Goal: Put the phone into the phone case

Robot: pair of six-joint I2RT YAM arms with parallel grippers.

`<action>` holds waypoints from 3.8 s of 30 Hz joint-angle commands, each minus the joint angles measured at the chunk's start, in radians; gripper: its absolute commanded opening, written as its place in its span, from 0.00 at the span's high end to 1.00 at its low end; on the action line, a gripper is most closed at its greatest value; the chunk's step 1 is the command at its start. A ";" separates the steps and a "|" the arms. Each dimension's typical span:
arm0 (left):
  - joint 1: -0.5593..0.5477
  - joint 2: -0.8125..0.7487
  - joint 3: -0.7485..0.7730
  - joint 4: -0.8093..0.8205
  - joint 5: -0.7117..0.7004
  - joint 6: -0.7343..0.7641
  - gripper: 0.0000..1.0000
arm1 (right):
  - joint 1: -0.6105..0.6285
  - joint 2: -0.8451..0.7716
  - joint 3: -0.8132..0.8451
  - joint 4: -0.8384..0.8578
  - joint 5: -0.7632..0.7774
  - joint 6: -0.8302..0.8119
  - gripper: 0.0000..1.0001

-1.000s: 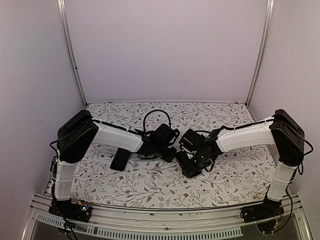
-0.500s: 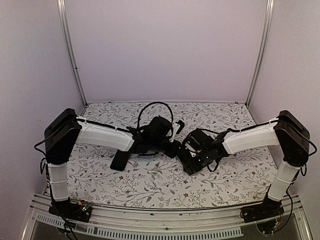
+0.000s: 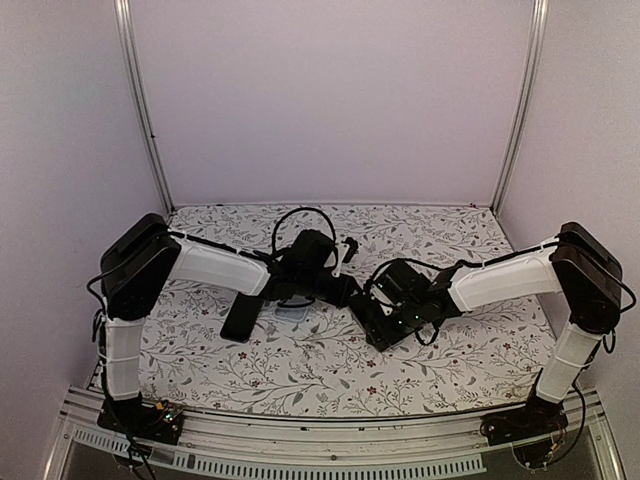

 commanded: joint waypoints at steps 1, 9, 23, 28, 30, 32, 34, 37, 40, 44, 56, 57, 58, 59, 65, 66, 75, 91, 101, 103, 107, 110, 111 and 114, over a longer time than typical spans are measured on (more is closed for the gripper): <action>0.018 0.030 0.041 0.023 0.051 -0.041 0.74 | 0.003 0.033 -0.040 -0.034 -0.012 -0.031 0.21; 0.010 0.023 0.081 -0.056 -0.006 -0.016 0.74 | 0.003 0.036 -0.045 -0.025 -0.024 -0.031 0.21; -0.018 0.246 0.217 -0.232 0.066 -0.099 0.76 | 0.003 0.026 -0.024 -0.042 -0.022 -0.022 0.21; -0.017 0.235 0.185 -0.214 0.065 -0.117 0.76 | 0.004 0.017 -0.021 -0.043 -0.013 -0.017 0.21; -0.019 0.197 0.167 -0.209 0.059 -0.117 0.76 | 0.003 0.013 -0.018 -0.044 -0.012 -0.018 0.21; -0.025 0.145 0.136 -0.181 0.038 -0.108 0.76 | 0.003 0.009 -0.018 -0.045 -0.011 -0.017 0.21; -0.022 0.108 0.129 -0.184 0.024 -0.097 0.76 | 0.004 0.004 -0.016 -0.044 -0.013 -0.016 0.20; -0.012 0.046 0.122 -0.188 0.007 -0.079 0.76 | 0.004 -0.005 -0.011 -0.045 -0.025 -0.012 0.18; -0.003 -0.006 0.103 -0.177 -0.027 -0.068 0.75 | 0.002 -0.022 -0.008 -0.044 -0.045 -0.005 0.15; 0.022 -0.053 0.039 -0.132 -0.030 -0.088 0.75 | -0.016 -0.054 0.013 -0.053 -0.099 -0.004 0.01; 0.044 0.057 0.099 -0.064 0.015 -0.049 0.64 | -0.146 -0.215 0.098 -0.262 -0.318 0.126 0.01; 0.045 0.072 0.123 -0.072 0.006 -0.035 0.64 | -0.146 -0.245 0.070 -0.274 -0.339 0.188 0.04; 0.047 0.090 0.148 -0.080 0.001 -0.022 0.64 | -0.143 -0.270 0.031 -0.265 -0.378 0.221 0.11; 0.050 0.107 0.175 -0.088 0.001 -0.008 0.64 | -0.134 -0.310 -0.022 -0.242 -0.415 0.262 0.17; 0.060 0.203 0.284 -0.168 0.003 -0.005 0.70 | -0.043 -0.307 -0.204 -0.121 -0.477 0.442 0.44; 0.060 0.212 0.290 -0.170 0.006 -0.006 0.71 | -0.043 -0.280 -0.205 -0.123 -0.454 0.443 0.51; 0.043 0.277 0.338 -0.223 -0.023 0.007 0.74 | -0.048 -0.171 -0.171 -0.104 -0.316 0.427 0.78; -0.059 0.293 0.330 -0.379 0.002 0.000 0.77 | -0.155 -0.033 -0.020 -0.070 -0.128 0.336 0.86; -0.068 0.109 0.066 -0.299 -0.032 -0.078 0.78 | -0.251 -0.096 -0.064 -0.152 -0.086 0.279 0.65; -0.071 0.054 0.015 -0.249 -0.045 -0.081 0.78 | -0.257 -0.108 -0.074 -0.183 -0.066 0.267 0.59; -0.076 0.000 -0.069 -0.133 0.006 -0.065 0.75 | -0.319 -0.128 -0.074 -0.235 -0.036 0.231 0.53; -0.081 -0.002 -0.068 -0.085 0.005 -0.039 0.74 | -0.353 -0.163 -0.042 -0.259 -0.020 0.210 0.51; -0.080 -0.003 -0.066 -0.084 -0.005 -0.034 0.74 | -0.355 -0.181 -0.013 -0.271 -0.013 0.205 0.50; -0.072 -0.033 -0.083 -0.087 -0.057 -0.034 0.75 | -0.356 -0.191 0.089 -0.309 0.000 0.186 0.41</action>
